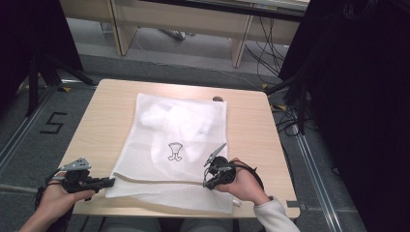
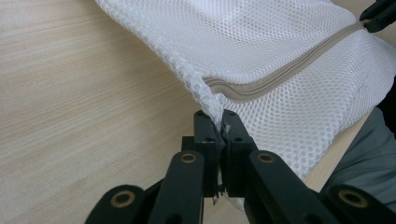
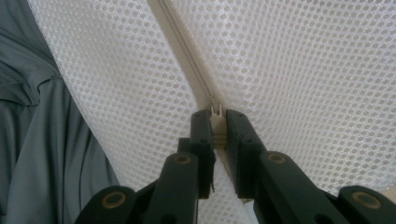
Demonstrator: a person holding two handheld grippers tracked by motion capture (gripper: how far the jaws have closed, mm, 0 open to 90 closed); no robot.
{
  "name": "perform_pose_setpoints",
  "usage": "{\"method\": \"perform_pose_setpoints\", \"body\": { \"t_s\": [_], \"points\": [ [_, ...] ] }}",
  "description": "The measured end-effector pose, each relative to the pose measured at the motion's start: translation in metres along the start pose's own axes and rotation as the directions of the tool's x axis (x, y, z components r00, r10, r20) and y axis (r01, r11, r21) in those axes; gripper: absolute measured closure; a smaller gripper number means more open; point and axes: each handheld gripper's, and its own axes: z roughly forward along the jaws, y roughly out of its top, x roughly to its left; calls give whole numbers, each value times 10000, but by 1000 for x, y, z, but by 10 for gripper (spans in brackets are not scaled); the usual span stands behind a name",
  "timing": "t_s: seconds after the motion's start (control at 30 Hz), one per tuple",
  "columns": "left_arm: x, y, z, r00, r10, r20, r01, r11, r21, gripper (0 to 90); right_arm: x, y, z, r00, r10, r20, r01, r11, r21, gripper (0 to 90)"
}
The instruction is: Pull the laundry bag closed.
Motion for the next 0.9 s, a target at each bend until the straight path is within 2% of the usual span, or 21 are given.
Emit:
{"method": "perform_pose_setpoints", "body": {
  "t_s": [0.03, 0.07, 0.1, 0.23, 0.33, 0.47, 0.57, 0.7, 0.73, 0.83, 0.9],
  "points": [
    [0, 0, 0, 10000, 25, -9, -25, 10000, 4, 861, 0, -1, -1, 10000, 64, -15, -64, 10000, -23, 823],
    [0, 0, 0, 10000, 9, -10, -9, 10000, 8, 861, -2, -2, -1, 9999, -107, 101, 107, 9999, 22, 823],
    [0, 0, 0, 10000, 11, -15, -11, 10000, -3, 861, 0, -3, -1, 10000, 59, 33, -59, 10000, -28, 823],
    [0, 0, 0, 10000, 19, 5, -19, 10000, 22, 861, -1, -5, -4, 9999, 167, 7, -167, 9998, -97, 823],
    [1, 0, 0, 10000, 0, 33, 0, 10000, 24, 861, -2, -7, -4, 9999, 72, 104, -72, 10000, -43, 823],
    [0, 0, 0, 10000, -16, -8, 16, 10000, 9, 861, -3, -10, -5, 9999, 129, -15, -129, 9999, -40, 824],
    [1, 0, 0, 10000, -45, 11, 45, 10000, 7, 861, -5, -11, -5, 9999, 40, 129, -40, 10000, 13, 823],
    [0, 0, 0, 10000, -86, 15, 86, 10000, -30, 861, -4, -12, -7, 9994, 323, 105, -323, 9995, -49, 823],
    [0, 0, 0, 10000, -76, -2, 76, 10000, -32, 861, -6, -13, -7, 9999, 59, 136, -59, 10000, -2, 823],
    [1, 0, -1, 10000, -12, -43, 12, 10000, 27, 861, -5, -15, -8, 9995, 278, 131, -278, 9996, 22, 823],
    [1, 0, -1, 10000, -16, -23, 16, 10000, -9, 861, -6, -16, -7, 9998, 188, 81, -188, 9998, 47, 824]
  ]
}}
